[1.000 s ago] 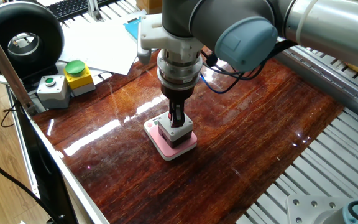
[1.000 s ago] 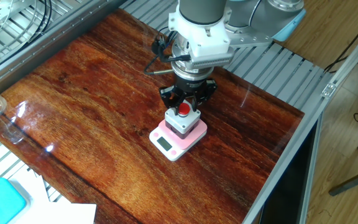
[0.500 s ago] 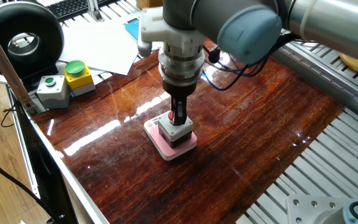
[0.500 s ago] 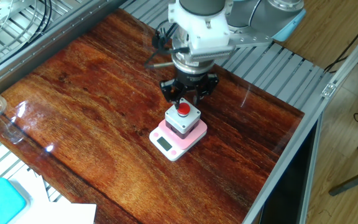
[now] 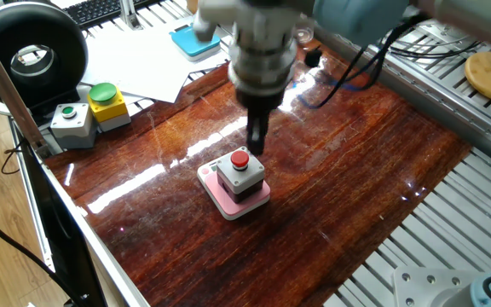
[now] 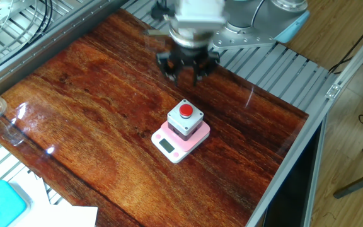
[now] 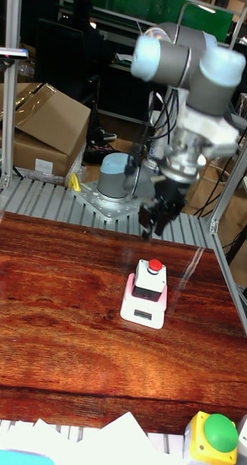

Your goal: Place the block on the scale

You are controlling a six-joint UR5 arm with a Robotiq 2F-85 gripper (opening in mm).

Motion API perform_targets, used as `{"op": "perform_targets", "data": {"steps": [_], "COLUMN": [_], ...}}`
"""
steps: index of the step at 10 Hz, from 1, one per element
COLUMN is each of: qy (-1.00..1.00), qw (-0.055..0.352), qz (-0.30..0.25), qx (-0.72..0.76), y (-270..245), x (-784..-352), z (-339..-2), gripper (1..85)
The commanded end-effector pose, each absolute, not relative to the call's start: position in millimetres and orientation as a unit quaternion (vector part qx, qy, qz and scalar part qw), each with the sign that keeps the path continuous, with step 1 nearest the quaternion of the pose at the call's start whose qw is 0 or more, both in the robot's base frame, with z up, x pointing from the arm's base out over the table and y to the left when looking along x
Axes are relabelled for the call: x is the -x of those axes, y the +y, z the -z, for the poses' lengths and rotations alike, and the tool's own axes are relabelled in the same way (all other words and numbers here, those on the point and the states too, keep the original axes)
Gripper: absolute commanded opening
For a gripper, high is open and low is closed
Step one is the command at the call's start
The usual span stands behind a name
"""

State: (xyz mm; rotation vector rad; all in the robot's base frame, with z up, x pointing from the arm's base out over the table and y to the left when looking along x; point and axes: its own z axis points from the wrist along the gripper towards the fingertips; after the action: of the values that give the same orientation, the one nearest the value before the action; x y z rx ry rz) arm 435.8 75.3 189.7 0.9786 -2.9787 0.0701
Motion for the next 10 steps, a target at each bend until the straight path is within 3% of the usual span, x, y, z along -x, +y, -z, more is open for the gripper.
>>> {"op": "perform_targets", "data": {"steps": [1,5,6,8,10], "qy": [-0.979,-0.991,-0.994,-0.999,-1.000], "qw": [0.005,-0.077,-0.072,-0.020,0.006], "qz": [0.000,0.028,0.034,0.014,0.017], "qx": [-0.202,-0.104,-0.074,-0.044,-0.015], "y": [62,81,83,70,55], "x": [-433,-474,-472,-446,-432], "z": [-220,-223,-223,-220,-234], "gripper": [43.7,43.7,42.3,38.7,37.3]}}
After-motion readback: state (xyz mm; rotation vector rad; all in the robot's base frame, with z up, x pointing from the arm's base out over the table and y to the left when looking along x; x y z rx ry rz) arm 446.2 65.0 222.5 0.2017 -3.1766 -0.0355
